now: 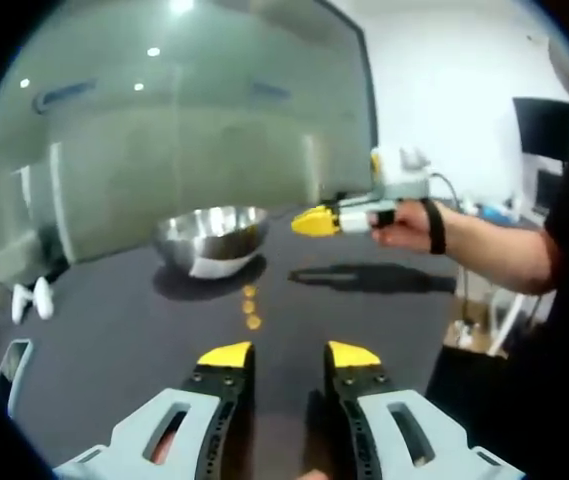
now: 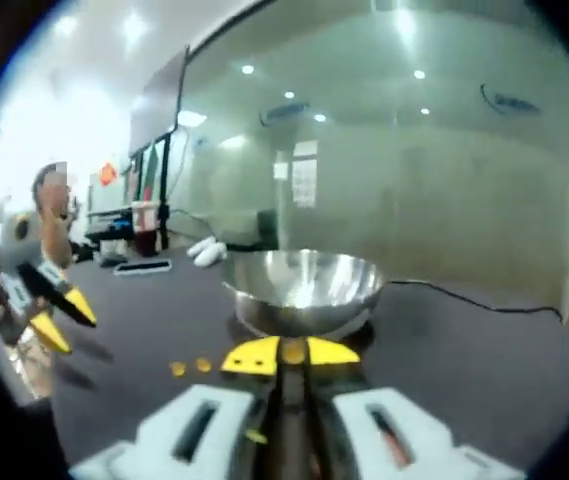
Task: Pick up the QQ candy scattered on the table and place it into the stainless steel bowl on the table
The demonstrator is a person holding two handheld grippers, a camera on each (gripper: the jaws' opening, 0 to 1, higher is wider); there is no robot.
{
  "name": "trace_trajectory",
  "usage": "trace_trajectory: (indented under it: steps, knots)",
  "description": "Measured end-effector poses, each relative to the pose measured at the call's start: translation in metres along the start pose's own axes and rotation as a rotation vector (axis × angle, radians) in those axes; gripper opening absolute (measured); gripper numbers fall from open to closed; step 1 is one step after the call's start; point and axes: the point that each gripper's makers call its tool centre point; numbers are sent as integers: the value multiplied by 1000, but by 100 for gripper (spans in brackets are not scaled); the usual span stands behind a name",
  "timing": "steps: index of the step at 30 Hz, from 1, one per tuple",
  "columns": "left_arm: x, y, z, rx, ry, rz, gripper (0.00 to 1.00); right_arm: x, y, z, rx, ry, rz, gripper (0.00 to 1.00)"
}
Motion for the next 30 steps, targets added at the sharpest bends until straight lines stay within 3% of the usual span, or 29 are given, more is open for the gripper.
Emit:
trace_trajectory:
  steps: [9, 12, 17, 19, 20, 30]
  knots:
    - [2, -6, -7, 22, 0, 0, 30, 35, 2, 33, -6, 66, 17, 10]
    - [-1, -7, -8, 28, -5, -1, 30, 42, 0, 52, 5, 51, -9, 10]
    - [-2, -5, -8, 25, -8, -1, 30, 31, 7, 72, -13, 3, -9, 10]
    - [-3, -5, -8, 26, -8, -2, 30, 26, 10, 74, -20, -13, -2, 16]
    - [-3, -5, -9, 27, -10, -2, 30, 25, 11, 73, -19, -14, 2, 21]
    - [-1, -7, -4, 26, -6, 1, 30, 24, 16, 64, -25, -9, 12, 20]
Point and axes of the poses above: the point that each gripper's makers call its tool centre point, and the gripper's own axes: z roughly forward along the fingers, y roughly to its right, x roughly out of its top, and after that the axes turned 4 degrees about y, right-handed
